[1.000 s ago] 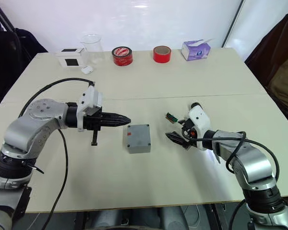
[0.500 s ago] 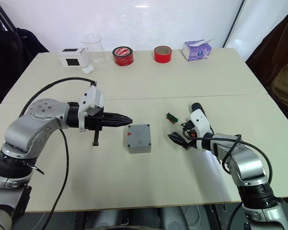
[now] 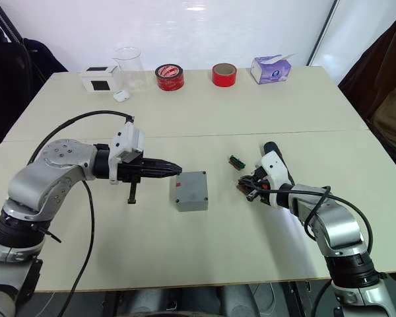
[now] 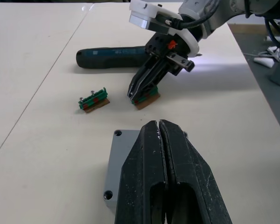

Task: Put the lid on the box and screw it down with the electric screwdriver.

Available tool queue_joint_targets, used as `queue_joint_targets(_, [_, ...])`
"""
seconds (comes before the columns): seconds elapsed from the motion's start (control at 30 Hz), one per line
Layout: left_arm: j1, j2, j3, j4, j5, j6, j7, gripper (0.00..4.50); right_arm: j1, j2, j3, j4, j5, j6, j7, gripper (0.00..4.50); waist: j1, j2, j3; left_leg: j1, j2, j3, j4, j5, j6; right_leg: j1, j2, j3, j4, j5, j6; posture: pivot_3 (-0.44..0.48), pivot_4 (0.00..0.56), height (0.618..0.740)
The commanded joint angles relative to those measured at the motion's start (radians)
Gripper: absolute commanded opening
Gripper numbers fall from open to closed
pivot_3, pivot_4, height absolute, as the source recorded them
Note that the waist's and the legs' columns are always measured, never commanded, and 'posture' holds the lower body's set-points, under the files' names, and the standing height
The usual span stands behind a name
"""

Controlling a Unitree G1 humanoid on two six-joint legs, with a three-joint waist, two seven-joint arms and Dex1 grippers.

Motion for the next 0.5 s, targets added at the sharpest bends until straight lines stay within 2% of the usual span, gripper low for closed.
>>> queue_joint_targets(0.03, [-0.006,0.006,0.004,-0.029,-0.006,-0.014,0.006,0.00,-0.008,-0.003,-0.032,-0.037,0.022,0.000,0.005,0.04,0.000,0.000,0.000,0.000,0.000,0.000,0.000,0.000,0.000,0.000,0.000,0.000,0.000,0.000,0.000,0.000,0.150,0.740])
queue_joint_targets(0.5, [0.021,0.020,0.002,-0.015,0.006,-0.024,0.019,0.00,-0.126,-0.035,-0.068,-0.130,0.097,0.130,-0.002,0.04,0.001,0.000,0.000,0.000,0.000,0.000,0.000,0.000,0.000,0.000,0.000,0.000,0.000,0.000,0.000,0.000,0.150,0.740])
